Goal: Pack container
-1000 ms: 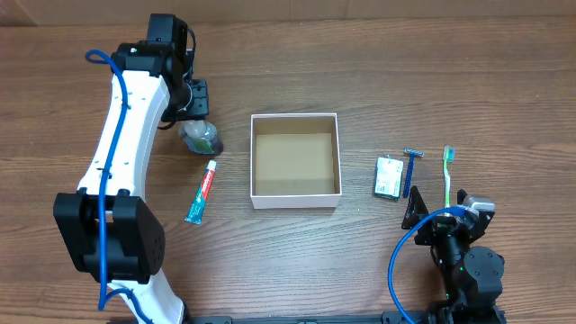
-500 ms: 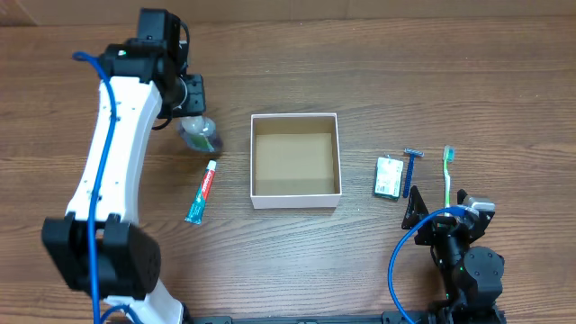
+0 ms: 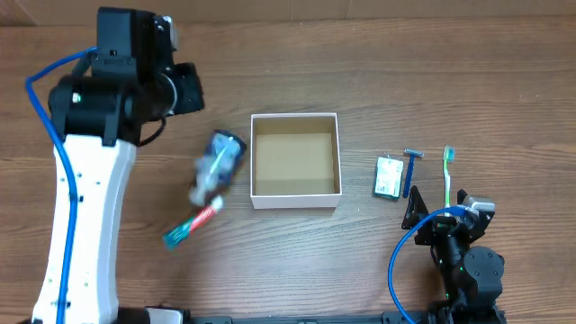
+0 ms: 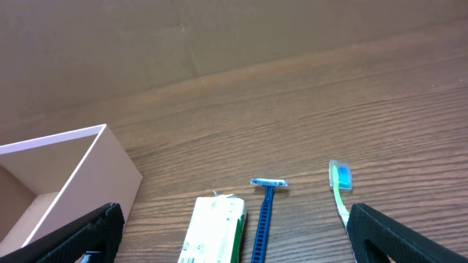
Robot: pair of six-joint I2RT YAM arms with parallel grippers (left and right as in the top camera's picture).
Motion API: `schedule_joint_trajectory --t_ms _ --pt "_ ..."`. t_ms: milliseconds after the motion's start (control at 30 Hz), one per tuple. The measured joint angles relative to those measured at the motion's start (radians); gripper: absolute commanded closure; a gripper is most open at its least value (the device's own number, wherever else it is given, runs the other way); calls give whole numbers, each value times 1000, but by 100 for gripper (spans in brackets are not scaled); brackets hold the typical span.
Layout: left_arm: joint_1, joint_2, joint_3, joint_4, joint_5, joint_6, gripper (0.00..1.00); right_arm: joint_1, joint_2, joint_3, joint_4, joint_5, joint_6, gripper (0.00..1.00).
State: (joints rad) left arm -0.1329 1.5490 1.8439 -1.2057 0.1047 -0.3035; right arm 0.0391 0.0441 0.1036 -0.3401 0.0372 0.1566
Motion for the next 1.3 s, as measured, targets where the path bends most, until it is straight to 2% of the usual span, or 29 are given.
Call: schedule_joint_trajectory --t_ms 100,200,300,367,500,667,767,967,1300 --pt "-69 -16 43 -9 6 -29 64 0 0 0 0 0 0 0" --pt "-105 -16 69 -35 5 -46 58 0 0 0 0 0 0 0" --pt "-101 -15 71 -100 -23 -58 45 0 0 0 0 0 0 0" --pt "-88 -16 71 -171 -52 -62 44 0 0 0 0 0 0 0" --pt "-47 -16 66 -289 -104 -51 30 0 0 0 0 0 0 0" --pt "-41 -16 -86 -351 -116 11 27 0 0 0 0 0 0 0" --pt "-41 -12 -320 -287 -113 41 31 0 1 0 0 0 0 0" --pt "-41 -10 -635 -94 -87 53 30 0 1 0 1 0 0 0" --pt "-41 -12 -861 214 -79 60 33 0 1 0 0 0 0 0"
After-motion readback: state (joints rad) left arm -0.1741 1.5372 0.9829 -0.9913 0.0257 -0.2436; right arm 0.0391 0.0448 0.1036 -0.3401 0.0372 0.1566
